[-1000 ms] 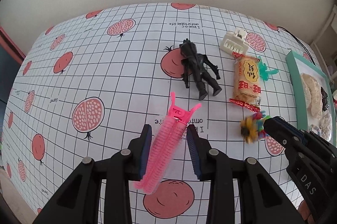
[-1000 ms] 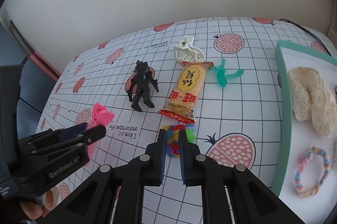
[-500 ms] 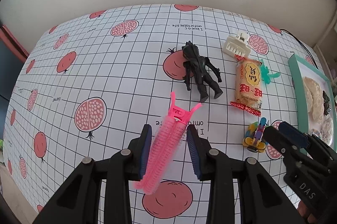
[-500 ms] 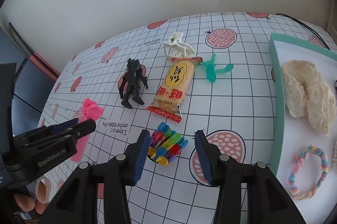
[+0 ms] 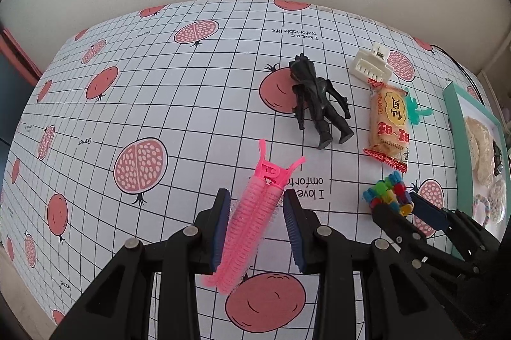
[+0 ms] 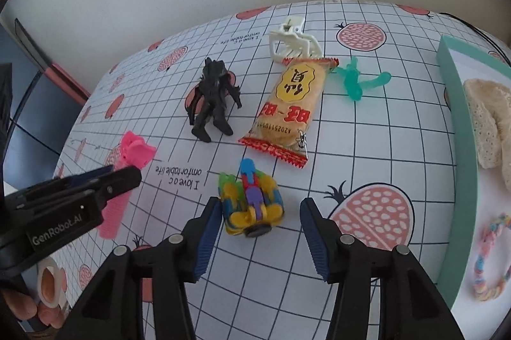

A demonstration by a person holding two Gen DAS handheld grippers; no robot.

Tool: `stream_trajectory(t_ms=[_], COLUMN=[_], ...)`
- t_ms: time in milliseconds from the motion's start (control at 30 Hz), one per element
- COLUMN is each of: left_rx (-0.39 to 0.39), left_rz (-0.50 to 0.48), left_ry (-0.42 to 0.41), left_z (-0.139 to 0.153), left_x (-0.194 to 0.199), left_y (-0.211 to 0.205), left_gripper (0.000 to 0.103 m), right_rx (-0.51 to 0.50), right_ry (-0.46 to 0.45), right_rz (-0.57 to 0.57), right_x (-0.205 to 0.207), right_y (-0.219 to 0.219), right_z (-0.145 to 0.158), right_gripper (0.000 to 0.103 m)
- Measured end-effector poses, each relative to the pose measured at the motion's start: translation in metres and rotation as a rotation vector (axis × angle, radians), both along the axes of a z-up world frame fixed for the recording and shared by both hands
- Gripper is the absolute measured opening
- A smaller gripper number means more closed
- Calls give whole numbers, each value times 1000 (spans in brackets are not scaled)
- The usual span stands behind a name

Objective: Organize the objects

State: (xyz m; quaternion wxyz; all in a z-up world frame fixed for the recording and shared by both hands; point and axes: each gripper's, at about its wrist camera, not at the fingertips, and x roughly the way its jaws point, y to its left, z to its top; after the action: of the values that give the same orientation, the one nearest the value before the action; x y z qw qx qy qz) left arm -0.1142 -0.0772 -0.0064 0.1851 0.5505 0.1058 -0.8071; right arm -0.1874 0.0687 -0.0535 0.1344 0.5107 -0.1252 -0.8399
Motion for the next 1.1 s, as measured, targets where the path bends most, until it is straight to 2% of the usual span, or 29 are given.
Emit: stream_trajectory(t_ms=[133,367,633,1100], left_rx=[4,10,20,68], left_rz=[3,-2,-37,-202], left_ry=[-5,-2,45,132], left_z=[-3,-3,14,46], left_x=[1,1,-4,-46], left_y=[-2,0,17,106], left_gripper=[36,36,36,36], right_rx=[-13,3,-18,25], right_ry=[6,14,144,176], right_rz=[-3,-18,-106,-342], right_x=[0,2,7,27], right_y=[0,3,29,137], right_z=[0,7,48,76], right_gripper=[40,40,40,40])
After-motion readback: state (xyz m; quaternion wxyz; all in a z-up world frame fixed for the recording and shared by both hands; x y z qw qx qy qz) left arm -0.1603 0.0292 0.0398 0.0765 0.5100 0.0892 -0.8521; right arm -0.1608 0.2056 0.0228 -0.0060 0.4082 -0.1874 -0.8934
